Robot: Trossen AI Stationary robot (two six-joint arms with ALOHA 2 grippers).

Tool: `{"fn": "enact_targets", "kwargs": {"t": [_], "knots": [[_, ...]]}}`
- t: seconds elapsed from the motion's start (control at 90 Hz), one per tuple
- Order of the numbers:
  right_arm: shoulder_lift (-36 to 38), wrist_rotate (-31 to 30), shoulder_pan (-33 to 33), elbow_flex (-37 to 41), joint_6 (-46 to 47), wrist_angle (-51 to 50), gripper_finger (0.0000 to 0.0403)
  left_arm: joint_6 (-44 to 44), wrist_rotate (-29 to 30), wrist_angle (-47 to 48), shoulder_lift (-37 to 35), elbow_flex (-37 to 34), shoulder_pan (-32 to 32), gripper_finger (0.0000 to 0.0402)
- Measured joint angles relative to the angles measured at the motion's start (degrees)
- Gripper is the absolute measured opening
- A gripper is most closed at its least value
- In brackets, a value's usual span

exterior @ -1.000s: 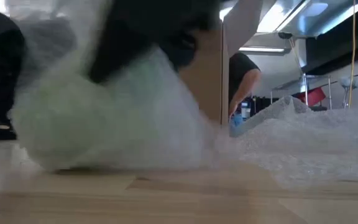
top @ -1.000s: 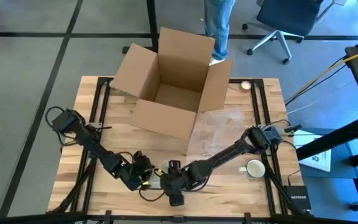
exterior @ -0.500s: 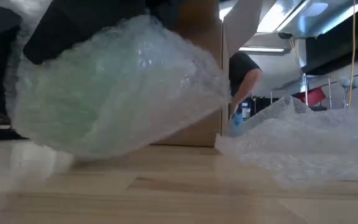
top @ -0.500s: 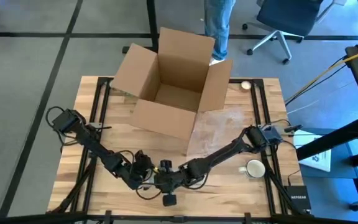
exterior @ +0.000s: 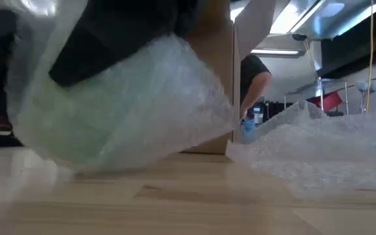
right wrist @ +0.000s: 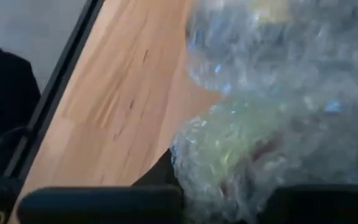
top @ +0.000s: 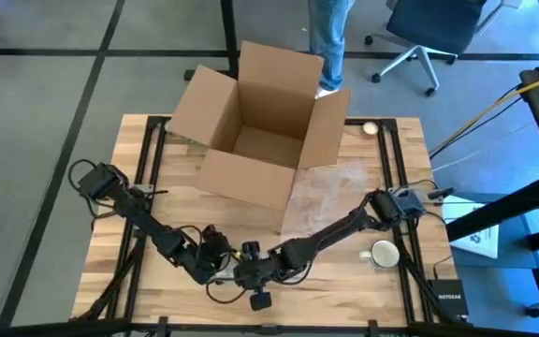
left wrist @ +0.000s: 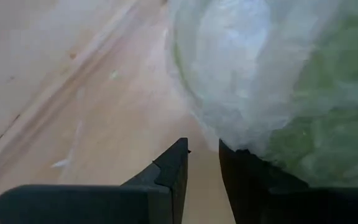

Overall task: Wrap mug
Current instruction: Put the wrapped green mug into the cardboard box

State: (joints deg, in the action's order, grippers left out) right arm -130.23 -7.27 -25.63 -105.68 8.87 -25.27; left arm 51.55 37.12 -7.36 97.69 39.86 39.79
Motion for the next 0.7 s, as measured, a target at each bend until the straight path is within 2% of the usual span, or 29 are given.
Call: {"fn": "enact_targets", "kwargs": {"t": [0.311,0.5,0.589,0.7], "knots": [[0.28,-0.76,-2.08,-16.13,-4.91,-19.94,0.0012,-5.64,1.62,1.93,-7.08,-0.02,3.12,0.0076],[0.52,-1.69,-2.47,-29.19,-8.89,-29.20,0.0011,-8.38,9.12,2.39,-10.16,-0.06,6.52,0.0076],[4.33,-2.93,-2.38,-26.73,-10.82,-25.10,0.0010,-8.55,13.25,2.28,-11.11,-0.06,8.12,0.0076],[8.98,-7.11,-1.79,-26.37,-11.13,-22.72,0.0010,-8.55,13.95,2.37,-11.20,-0.06,8.91,0.0076]]}}
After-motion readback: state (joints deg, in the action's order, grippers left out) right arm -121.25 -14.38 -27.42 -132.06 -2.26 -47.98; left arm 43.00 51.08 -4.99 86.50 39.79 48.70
